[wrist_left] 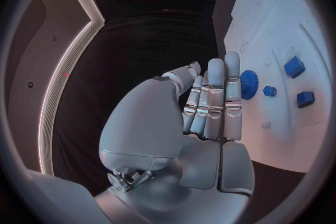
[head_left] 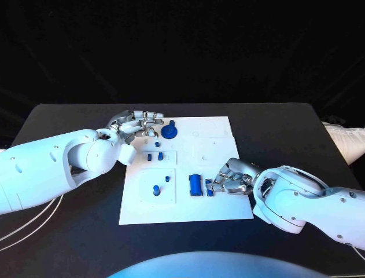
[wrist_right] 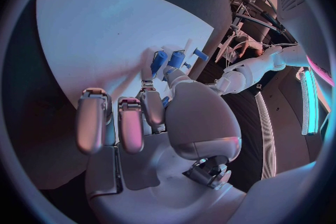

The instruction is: Assemble the parts on the task board

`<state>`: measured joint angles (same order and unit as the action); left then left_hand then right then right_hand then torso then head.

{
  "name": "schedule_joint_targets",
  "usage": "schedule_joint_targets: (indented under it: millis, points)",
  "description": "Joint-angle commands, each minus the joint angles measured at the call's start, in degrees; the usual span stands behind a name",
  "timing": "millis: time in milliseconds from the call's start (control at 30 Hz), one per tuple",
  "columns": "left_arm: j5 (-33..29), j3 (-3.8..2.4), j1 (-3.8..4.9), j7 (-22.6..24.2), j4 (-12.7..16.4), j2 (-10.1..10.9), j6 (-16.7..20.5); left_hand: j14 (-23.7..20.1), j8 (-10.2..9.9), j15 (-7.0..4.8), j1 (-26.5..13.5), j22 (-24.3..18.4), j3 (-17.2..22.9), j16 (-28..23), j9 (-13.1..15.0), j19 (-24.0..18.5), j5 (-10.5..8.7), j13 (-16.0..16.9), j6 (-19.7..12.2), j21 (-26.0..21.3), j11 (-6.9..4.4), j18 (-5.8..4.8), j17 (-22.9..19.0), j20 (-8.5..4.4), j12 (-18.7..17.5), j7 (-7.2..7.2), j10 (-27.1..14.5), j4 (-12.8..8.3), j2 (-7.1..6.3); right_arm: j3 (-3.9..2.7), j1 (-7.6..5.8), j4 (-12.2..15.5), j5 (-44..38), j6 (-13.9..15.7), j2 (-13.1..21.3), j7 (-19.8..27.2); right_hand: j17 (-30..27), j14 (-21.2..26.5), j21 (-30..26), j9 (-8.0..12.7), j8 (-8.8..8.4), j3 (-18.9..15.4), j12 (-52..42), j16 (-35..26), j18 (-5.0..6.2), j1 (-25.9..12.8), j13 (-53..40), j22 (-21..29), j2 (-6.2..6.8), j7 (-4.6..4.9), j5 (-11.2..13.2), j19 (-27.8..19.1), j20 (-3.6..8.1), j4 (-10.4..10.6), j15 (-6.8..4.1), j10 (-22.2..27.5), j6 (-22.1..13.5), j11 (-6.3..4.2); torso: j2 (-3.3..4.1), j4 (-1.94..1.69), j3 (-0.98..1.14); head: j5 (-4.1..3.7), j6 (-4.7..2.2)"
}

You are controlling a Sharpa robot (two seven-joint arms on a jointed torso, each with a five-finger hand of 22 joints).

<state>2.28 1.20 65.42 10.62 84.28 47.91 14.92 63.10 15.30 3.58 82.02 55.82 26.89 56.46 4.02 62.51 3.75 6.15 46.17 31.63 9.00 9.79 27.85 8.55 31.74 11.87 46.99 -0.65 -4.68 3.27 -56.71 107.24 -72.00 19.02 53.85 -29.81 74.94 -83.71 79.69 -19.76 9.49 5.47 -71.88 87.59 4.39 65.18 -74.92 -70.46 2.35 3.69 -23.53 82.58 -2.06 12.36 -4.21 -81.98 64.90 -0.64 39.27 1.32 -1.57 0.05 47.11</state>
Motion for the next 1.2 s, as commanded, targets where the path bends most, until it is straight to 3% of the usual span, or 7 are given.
schedule_joint_targets:
  millis: [33, 267, 567, 767, 967, 1200]
  points:
    - [0.16, -0.04, 0.02, 0.47, 0.16, -0.08, -0.94, -0.40, 0.37, -0.15, 0.19, 0.06, -0.03, 0.30, 0.04, -0.28, 0.23, -0.08, -0.43, 0.18, 0.04, 0.68, -0.07, 0.26, 0.31, 1.74, -0.41, -0.29, -0.03, 0.03, 0.07, 0.11, -0.69, -1.76, -0.26, -1.04, 11.80, -5.58, 0.07, -0.21, 0.38, -0.72, 0.50, 0.08, -0.48, -0.74, -1.79, 0.05, 0.02, 0.00, -0.10, 0.28, 0.24, 0.77, -0.23, -0.22, 0.51, -0.04, -0.02, 0.04, 0.03, 0.09, 0.11]
    - [0.16, -0.04, 0.02, 0.42, 0.14, -0.13, -1.00, -0.40, 0.37, -0.15, 0.19, 0.06, -0.03, 0.30, 0.04, -0.28, 0.23, -0.08, -0.43, 0.18, 0.04, 0.68, -0.07, 0.26, 0.31, 1.74, -0.41, -0.29, -0.03, 0.03, 0.07, 0.11, -1.20, -1.46, -0.51, -1.11, 11.73, -5.56, 0.02, -0.63, 0.76, -2.02, 0.48, 0.02, -0.47, -0.80, -1.80, 0.09, -0.11, -0.20, 0.79, 0.28, 0.33, 1.68, -0.35, -0.26, 0.79, -0.19, -0.07, 0.07, 0.04, 0.13, 0.09]
    - [0.16, -0.04, 0.02, 0.33, 0.07, -0.09, -1.10, -0.40, 0.37, -0.15, 0.19, 0.06, -0.03, 0.30, 0.04, -0.28, 0.23, -0.08, -0.43, 0.18, 0.04, 0.68, -0.07, 0.26, 0.31, 1.74, -0.41, -0.29, -0.03, 0.03, 0.09, 0.80, -1.80, -0.36, 0.31, 0.33, 11.78, -5.58, 0.02, -1.51, 1.42, -4.88, 0.34, 0.03, -0.49, -0.21, -1.93, -0.03, -0.30, -0.41, 5.18, 0.35, 0.51, 3.31, -0.50, -0.39, 0.77, -0.38, -0.03, 0.03, 0.08, 0.14, 0.14]
    - [0.16, -0.04, 0.01, 0.24, 0.03, 0.00, -1.16, -0.40, 0.37, -0.15, 0.19, 0.06, -0.03, 0.30, 0.04, -0.28, 0.23, -0.08, -0.43, 0.18, 0.04, 0.68, -0.07, 0.26, 0.31, 1.74, -0.41, -0.29, -0.03, 0.02, 0.13, 1.56, -1.89, -1.45, 1.58, 1.90, 11.76, -5.58, -0.06, -2.02, 1.74, -6.84, 0.37, 0.00, -0.48, 0.87, -1.94, 0.03, -0.06, -0.42, 8.54, 0.32, 0.53, 3.55, -0.53, -0.38, 0.53, -0.37, -0.04, 0.10, 0.05, 0.30, 0.19]
    - [0.16, -0.04, 0.01, 0.15, 0.00, 0.05, -1.18, -0.40, 0.37, -0.15, 0.19, 0.06, -0.03, 0.30, 0.04, -0.28, 0.23, -0.08, -0.43, 0.18, 0.04, 0.68, -0.07, 0.26, 0.31, 1.74, -0.41, -0.29, -0.03, 0.03, 0.19, 1.50, -2.23, -2.93, 1.89, 1.75, 11.71, -5.56, -0.18, -2.58, 2.13, -8.37, 0.55, -0.05, -0.45, 4.24, -1.86, 0.15, 0.35, -0.41, 12.84, 0.25, 0.55, 1.78, -0.54, -0.27, 0.37, -0.37, -0.05, 0.13, 0.02, 0.27, 0.16]
    - [0.16, -0.04, 0.01, 0.32, -0.03, -0.06, -1.07, -0.40, 0.37, -0.15, 0.19, 0.06, -0.03, 0.30, 0.04, -0.28, 0.23, -0.08, -0.43, 0.18, 0.04, 0.68, -0.07, 0.26, 0.31, 1.74, -0.41, -0.29, -0.03, 0.03, 0.29, 0.97, -2.56, -3.13, 1.54, 1.31, 11.76, -5.57, -0.21, -2.98, 2.47, -8.64, 0.49, -0.03, -0.45, 7.06, -1.92, 0.14, -0.75, -0.48, 13.90, 0.25, 0.58, 0.05, -0.58, -0.29, 0.34, -0.43, -0.07, 0.01, 0.01, 0.17, 0.07]
